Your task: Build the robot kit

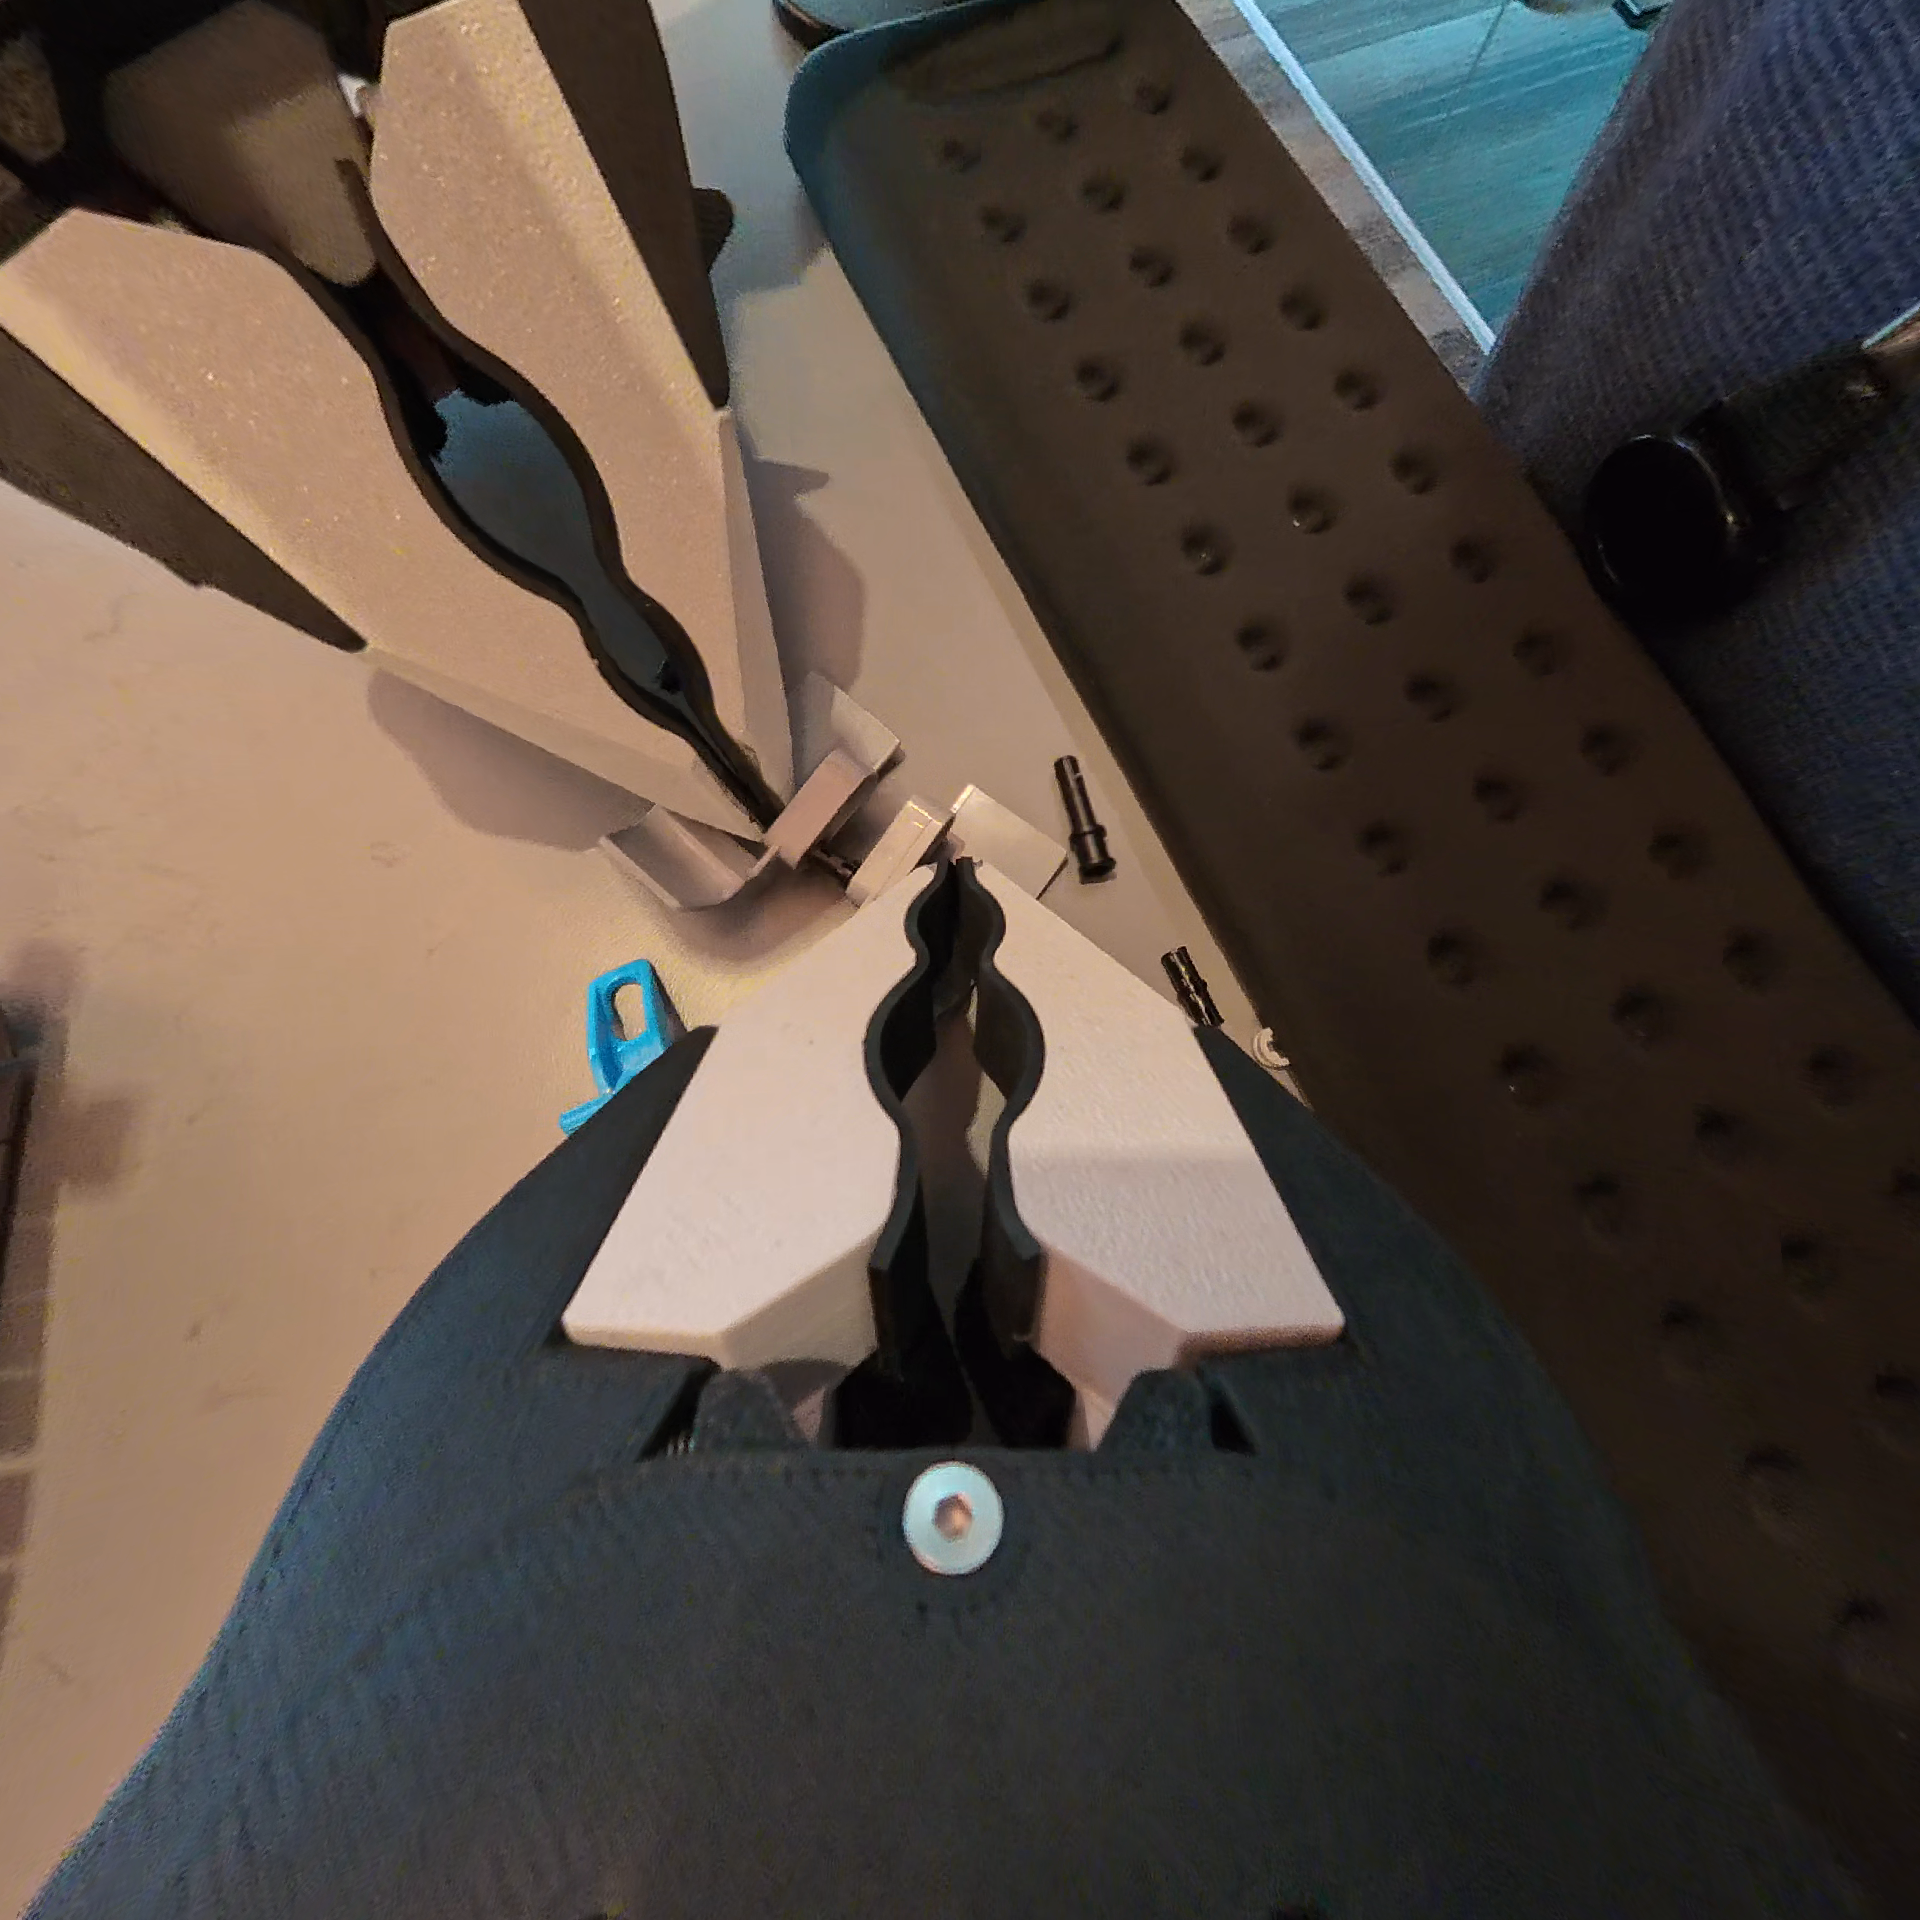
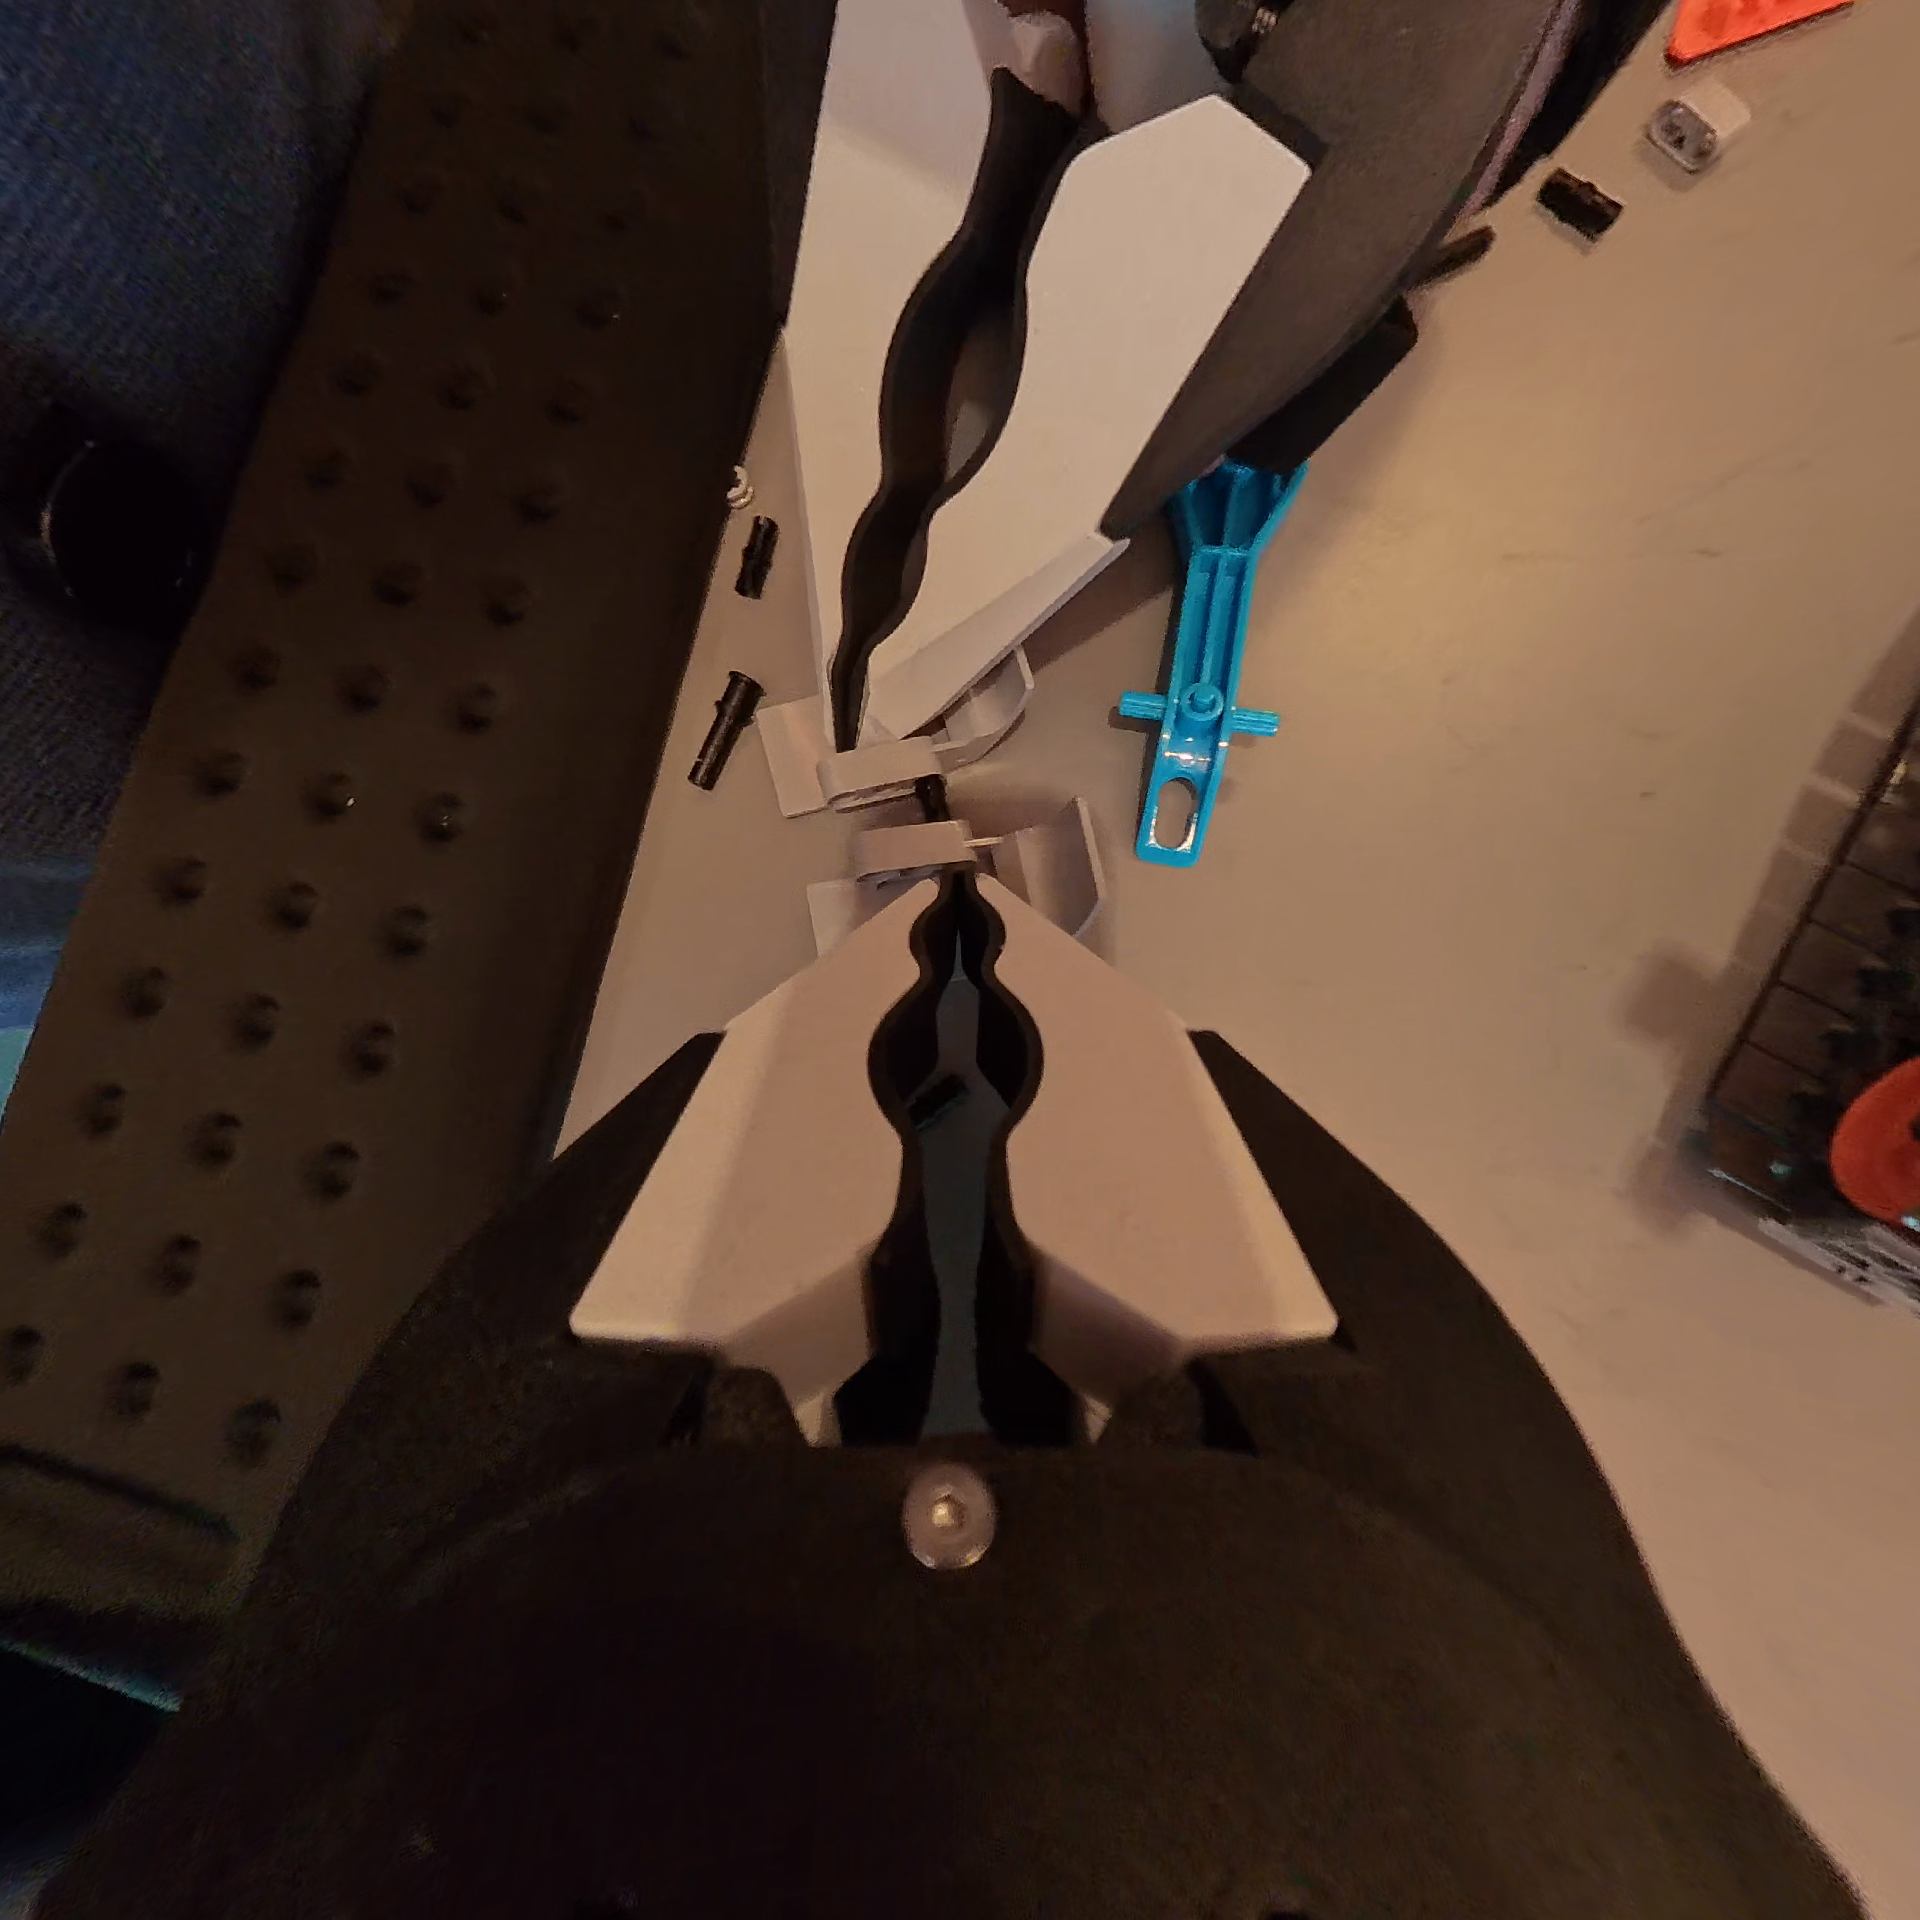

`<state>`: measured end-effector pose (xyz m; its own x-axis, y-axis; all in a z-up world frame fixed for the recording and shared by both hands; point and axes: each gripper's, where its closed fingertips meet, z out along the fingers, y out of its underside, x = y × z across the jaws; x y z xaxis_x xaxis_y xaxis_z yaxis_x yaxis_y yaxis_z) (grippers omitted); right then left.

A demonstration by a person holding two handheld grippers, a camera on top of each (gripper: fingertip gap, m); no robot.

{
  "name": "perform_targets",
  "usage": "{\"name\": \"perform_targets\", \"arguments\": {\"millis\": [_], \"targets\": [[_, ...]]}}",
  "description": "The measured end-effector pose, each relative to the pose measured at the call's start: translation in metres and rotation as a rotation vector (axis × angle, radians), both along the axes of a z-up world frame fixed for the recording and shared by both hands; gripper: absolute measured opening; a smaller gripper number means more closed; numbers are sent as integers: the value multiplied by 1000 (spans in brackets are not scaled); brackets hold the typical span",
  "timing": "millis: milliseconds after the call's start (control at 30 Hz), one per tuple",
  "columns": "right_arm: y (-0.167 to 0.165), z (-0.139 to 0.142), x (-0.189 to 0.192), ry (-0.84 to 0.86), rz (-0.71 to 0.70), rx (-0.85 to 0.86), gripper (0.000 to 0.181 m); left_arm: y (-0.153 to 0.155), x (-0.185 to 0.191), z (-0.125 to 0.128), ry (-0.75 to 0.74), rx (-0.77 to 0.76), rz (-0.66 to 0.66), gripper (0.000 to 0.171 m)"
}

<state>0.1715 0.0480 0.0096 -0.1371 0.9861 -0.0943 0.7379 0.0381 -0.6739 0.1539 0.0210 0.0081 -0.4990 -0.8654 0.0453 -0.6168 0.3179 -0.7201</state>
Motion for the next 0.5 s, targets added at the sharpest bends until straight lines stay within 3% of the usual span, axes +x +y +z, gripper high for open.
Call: {"name": "perform_targets", "arguments": {"millis": [500], "targets": [[-7,0,-3,21,129,-66,0,-4,0,0,11,-19,-60,0]]}}
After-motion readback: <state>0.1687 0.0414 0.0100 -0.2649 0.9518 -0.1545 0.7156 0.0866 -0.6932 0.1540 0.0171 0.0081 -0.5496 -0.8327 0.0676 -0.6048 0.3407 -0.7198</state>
